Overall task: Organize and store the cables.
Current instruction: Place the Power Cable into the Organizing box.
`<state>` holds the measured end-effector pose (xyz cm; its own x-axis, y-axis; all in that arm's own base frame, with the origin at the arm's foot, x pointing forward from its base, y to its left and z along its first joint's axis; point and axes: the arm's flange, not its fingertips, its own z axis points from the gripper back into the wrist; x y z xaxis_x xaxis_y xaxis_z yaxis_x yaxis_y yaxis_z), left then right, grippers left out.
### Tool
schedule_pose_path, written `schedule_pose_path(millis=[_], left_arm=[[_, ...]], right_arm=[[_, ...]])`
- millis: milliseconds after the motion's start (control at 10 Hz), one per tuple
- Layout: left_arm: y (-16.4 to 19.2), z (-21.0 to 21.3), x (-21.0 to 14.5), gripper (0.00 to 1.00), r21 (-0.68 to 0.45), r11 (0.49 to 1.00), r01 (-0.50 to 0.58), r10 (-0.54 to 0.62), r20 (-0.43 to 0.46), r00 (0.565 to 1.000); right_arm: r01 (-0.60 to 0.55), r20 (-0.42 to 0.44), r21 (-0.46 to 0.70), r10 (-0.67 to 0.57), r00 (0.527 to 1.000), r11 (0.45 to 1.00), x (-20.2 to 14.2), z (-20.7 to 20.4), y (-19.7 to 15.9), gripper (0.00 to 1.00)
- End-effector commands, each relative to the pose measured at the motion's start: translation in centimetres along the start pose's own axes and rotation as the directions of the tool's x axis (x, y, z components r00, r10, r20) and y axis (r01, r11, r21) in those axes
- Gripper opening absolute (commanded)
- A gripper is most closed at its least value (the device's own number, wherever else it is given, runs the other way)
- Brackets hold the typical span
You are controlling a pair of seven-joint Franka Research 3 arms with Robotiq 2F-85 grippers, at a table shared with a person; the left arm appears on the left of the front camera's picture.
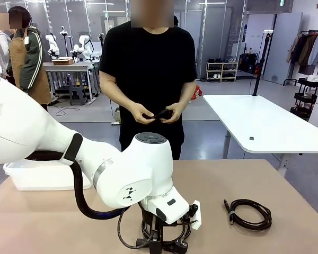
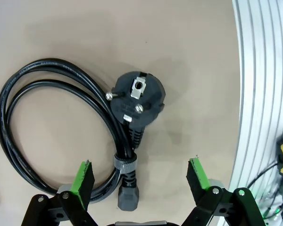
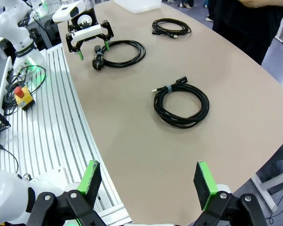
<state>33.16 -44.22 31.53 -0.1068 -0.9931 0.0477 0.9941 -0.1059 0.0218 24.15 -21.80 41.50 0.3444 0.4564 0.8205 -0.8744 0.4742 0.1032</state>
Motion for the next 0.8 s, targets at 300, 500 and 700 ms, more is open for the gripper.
schedule_pose_path(millis=[300, 500, 700], left_arm=[[0.96, -0.62, 1.11, 0.0, 0.022, 0.999, -0.047, 0.048, -0.036, 0.998], [1.44, -1.23, 1.21, 0.0, 0.001, 0.999, -0.047, 0.047, -0.049, 0.998], [1.33, -1.13, 1.12, 0.04, -0.004, 0.999, -0.047, 0.047, -0.043, 0.998]], right_arm=[[-0.019, 0.015, -0.002, 0.019, 1.0, 1.0, -0.16, 0.14, -0.14, 1.0], [-0.019, 0.015, -0.002, 0.019, 1.0, 1.0, -0.16, 0.14, -0.14, 1.0], [-0.019, 0.015, -0.002, 0.019, 1.0, 1.0, -0.16, 0.14, -0.14, 1.0]])
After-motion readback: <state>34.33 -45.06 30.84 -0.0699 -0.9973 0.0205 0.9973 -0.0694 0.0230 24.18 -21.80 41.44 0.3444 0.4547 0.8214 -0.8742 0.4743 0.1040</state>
